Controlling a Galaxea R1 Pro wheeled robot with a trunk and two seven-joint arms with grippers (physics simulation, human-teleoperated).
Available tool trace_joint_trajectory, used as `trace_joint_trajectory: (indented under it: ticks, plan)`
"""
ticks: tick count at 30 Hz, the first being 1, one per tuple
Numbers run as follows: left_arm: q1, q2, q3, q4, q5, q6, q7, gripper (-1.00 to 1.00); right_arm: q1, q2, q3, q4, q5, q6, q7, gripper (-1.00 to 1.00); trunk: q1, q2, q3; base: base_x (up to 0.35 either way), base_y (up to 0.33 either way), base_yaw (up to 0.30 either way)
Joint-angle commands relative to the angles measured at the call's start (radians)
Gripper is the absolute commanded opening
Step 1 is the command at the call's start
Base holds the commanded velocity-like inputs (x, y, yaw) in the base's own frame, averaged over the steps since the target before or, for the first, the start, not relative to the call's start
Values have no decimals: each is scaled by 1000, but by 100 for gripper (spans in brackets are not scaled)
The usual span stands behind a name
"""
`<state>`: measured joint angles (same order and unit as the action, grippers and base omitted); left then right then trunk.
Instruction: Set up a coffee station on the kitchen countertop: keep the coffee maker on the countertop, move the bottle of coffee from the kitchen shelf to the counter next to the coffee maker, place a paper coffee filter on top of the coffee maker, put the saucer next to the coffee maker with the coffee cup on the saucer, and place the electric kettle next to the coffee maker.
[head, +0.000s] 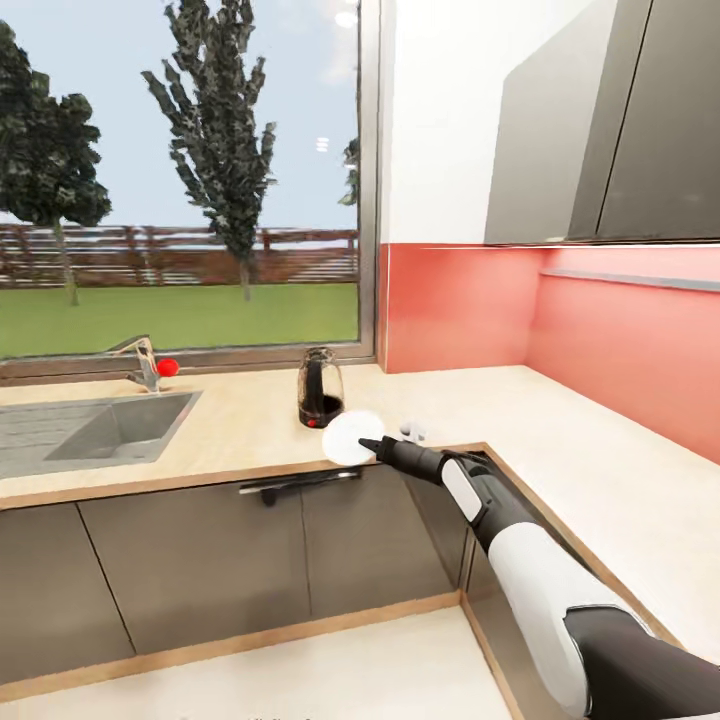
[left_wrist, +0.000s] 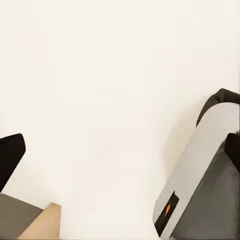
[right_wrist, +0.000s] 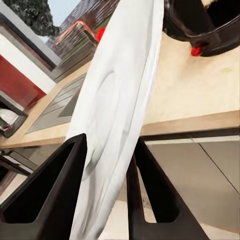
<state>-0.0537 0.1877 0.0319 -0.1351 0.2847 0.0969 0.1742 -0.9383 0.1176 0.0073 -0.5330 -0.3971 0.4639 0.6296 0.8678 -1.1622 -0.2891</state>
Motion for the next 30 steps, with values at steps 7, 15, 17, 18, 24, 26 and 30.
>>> trace_joint_trajectory:
  ticks: [7, 15, 17, 18, 24, 26, 30]
  plan:
    - [0, -35, -91, -2, 1, 2, 14, 100, -1, 57, 4, -71, -11, 65, -199, -100, 0, -1, -1, 0, 0, 279]
    - [0, -34, -111, 1, 1, -2, 15, 100, -1, 57, 113, -292, -145, 176, -419, -100, 0, -1, -3, 0, 0, 277]
    - [0, -34, -111, 1, 1, -2, 15, 100, -1, 57, 153, -302, -182, 185, -467, -100, 0, -1, -5, 0, 0, 265]
    - [0, -34, -112, 1, 1, -2, 15, 100, -1, 57, 170, -304, -201, 187, -499, -100, 0, -1, -6, 0, 0, 262]
    - [0, -35, -113, 0, 0, -2, 15, 100, -1, 57, 246, -298, -339, 191, -615, -100, 0, -1, -11, 0, 0, 260]
    - [0, -36, -113, 0, 0, -2, 15, 100, -1, 57, 269, -296, -357, 191, -629, -100, 0, -1, -13, 0, 0, 257]
    - [0, -35, -113, 0, 0, 0, 15, 100, -1, 57, 295, -296, -369, 191, -647, -100, 0, -1, -17, 0, 0, 226]
